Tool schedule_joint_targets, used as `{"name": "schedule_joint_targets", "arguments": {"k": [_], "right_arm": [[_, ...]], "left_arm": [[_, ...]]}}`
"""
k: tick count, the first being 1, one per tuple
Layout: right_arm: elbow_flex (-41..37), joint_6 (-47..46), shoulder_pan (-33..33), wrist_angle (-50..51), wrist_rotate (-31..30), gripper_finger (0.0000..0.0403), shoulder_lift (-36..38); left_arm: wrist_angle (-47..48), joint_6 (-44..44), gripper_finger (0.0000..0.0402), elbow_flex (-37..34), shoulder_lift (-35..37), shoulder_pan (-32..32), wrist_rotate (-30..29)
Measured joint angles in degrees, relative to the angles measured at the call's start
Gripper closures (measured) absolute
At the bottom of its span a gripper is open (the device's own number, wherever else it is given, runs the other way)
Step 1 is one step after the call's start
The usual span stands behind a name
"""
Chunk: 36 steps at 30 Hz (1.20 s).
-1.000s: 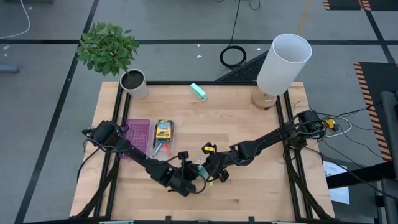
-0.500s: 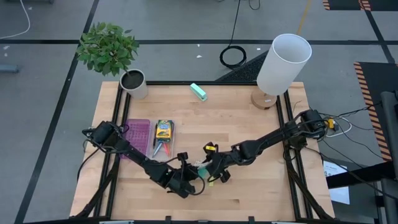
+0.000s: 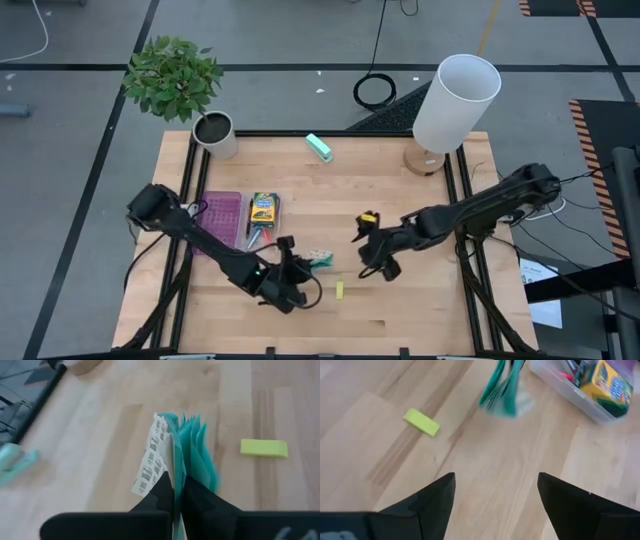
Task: Pack school essentials
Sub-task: Put the blue sticky note into the purple supply box
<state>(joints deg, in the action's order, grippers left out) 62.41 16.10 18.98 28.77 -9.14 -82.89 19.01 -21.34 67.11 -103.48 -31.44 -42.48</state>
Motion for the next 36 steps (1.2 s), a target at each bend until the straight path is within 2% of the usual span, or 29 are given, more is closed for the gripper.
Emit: {"name": "schedule_joint_targets", "arguments": {"k": [7,13,19,26,36], "right_arm": [[-11.08,-2.09,0.00,-6.12,0.00,0.0147,10.10],[-20.45,-0.87,-0.15,-12.81,-0.12,0.0161,17.74],[-25.03,0.72,-0.26,-14.35,-6.11,0.0174,22.85],[-26.12,0.61,-0.26,-14.72,-7.52,0.0186,24.54],[-26.12,-0.04,-0.26,-17.14,-7.34,0.0190,24.50]], "left_arm": [[7.96,1.99,0.0391,0.00,9.29,0.64,-2.36],[19.61,2.21,0.0389,0.02,15.01,0.66,-6.48],[30.62,-2.51,0.0387,0.02,17.11,1.86,-7.04],[41.96,-13.24,0.0392,0.04,16.92,2.12,-3.32],[46.85,-21.53,0.0389,0.04,16.41,0.09,6.45]]}}
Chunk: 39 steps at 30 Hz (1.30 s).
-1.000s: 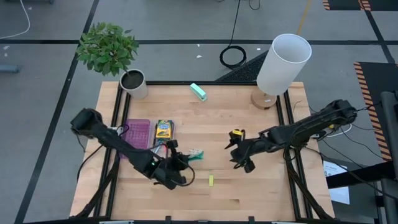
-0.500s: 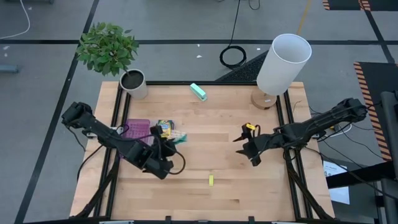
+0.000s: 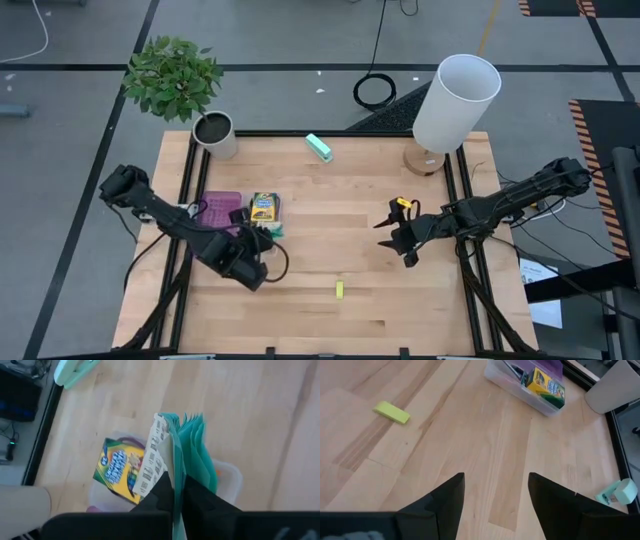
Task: Pack school essentials
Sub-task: Put the blue sticky note into the purple supply box
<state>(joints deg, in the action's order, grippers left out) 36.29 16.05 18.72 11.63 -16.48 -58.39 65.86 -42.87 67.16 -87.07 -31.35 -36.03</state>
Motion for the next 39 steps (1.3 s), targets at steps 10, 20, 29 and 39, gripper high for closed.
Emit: {"name": "schedule_joint_targets", "arguments": {"k": [10,20,29,39], "right_arm": [[0.00,-0.17,0.00,-0.72,0.01,0.0191,0.00],[0.00,-0.31,0.00,-0.71,0.01,0.0191,0.00],[0.00,0.19,0.00,-0.71,-0.08,0.0191,0.00],[0.00,0.11,-0.02,-0.69,-0.12,0.0190,0.00]], "left_arm": [[5.77,-3.35,0.0386,-0.02,-5.68,-0.94,0.90],[9.83,-3.85,0.0389,-0.04,-9.78,-0.32,1.55],[14.78,-3.21,0.0392,2.23,-9.73,0.52,-1.90],[13.14,-1.53,0.0389,2.23,-10.27,1.74,-4.50]]}}
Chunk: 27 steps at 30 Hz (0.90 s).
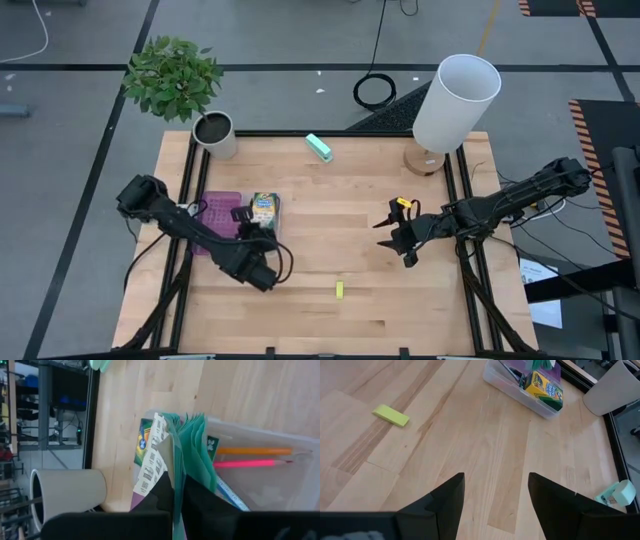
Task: Pack school essentials
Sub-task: Put the blue sticky note into the purple supply box
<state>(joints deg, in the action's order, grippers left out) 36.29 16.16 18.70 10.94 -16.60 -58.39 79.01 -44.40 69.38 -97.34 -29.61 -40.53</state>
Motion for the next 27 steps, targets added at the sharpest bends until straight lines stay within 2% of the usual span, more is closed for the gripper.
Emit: {"name": "schedule_joint_targets", "arguments": {"k": [18,27], "right_arm": [[0.02,-0.07,0.00,0.02,0.13,0.0190,0.00],[0.02,-0.07,0.00,0.02,0.15,0.0190,0.00]], "left_arm": [[-2.61,0.86,0.0382,-2.01,0.00,-0.08,0.07],[-2.49,1.66,0.0388,-2.02,-0.62,-0.08,2.72]]}}
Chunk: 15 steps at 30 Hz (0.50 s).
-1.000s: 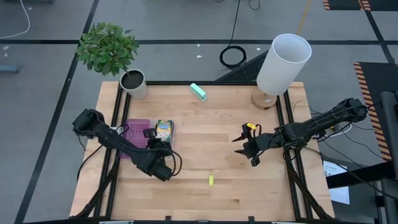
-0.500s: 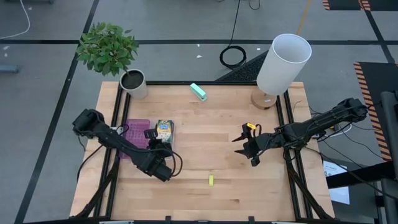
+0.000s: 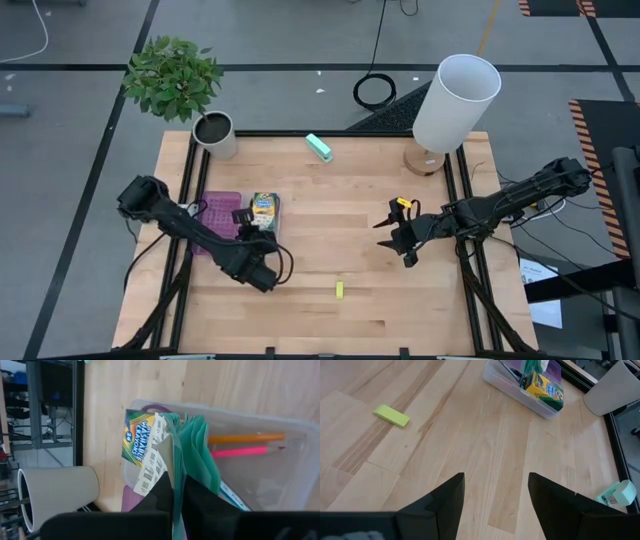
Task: Pack school essentials
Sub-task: Put the blue sticky note into the purple supply box
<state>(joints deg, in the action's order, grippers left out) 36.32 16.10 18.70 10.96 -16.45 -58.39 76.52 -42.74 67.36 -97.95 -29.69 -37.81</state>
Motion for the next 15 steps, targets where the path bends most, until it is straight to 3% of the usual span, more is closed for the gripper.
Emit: {"name": "schedule_joint_targets", "arguments": {"k": [15], "right_arm": [[0.00,0.00,0.00,0.10,0.02,0.0190,-0.02]], "left_arm": [[-0.10,1.97,0.0379,-0.03,-6.67,0.83,0.80]]}}
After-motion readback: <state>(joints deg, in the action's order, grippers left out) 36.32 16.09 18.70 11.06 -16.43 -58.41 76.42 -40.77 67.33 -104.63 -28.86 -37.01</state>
